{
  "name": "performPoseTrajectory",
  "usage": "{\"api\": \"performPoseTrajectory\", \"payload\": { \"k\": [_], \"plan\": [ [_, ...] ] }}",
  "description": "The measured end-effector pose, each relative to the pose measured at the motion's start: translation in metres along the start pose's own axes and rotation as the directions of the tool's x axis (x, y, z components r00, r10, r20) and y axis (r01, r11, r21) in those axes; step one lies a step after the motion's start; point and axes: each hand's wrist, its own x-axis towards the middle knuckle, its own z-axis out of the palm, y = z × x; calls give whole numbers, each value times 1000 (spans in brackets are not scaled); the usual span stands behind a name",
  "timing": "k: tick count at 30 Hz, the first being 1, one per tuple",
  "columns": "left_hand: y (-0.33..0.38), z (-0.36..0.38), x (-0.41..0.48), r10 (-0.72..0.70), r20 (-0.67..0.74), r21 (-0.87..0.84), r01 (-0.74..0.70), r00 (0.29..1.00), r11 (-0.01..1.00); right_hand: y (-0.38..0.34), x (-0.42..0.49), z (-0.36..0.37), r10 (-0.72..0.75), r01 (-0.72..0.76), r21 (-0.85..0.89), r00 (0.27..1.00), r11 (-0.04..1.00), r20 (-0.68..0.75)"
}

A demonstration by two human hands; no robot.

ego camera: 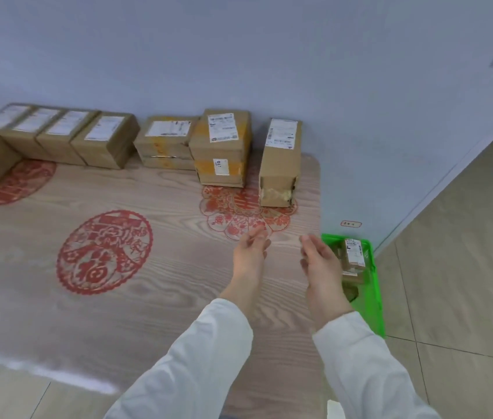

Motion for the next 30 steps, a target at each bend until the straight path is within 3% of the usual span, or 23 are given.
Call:
{"api": "performPoseTrajectory", "payload": {
  "k": [6, 19, 27, 30],
  "plan": [
    [32, -69, 31, 11, -72, -23, -13, 997, 1000, 23, -15, 72, 18, -14, -44, 996, 999, 86],
    [70, -106, 90, -10, -133, -48, 4, 991, 999, 14, 16, 152, 39, -9, -134, 972, 991, 230],
    [102, -179, 160, 11, -220, 30, -4, 976, 1000, 32, 23, 240, 72, -15, -150, 921, 989, 383],
    [117, -209, 196, 19, -199, 73, -4, 980, 997, 41, 35, 283, 53, 9, -164, 930, 986, 364]
  ]
}}
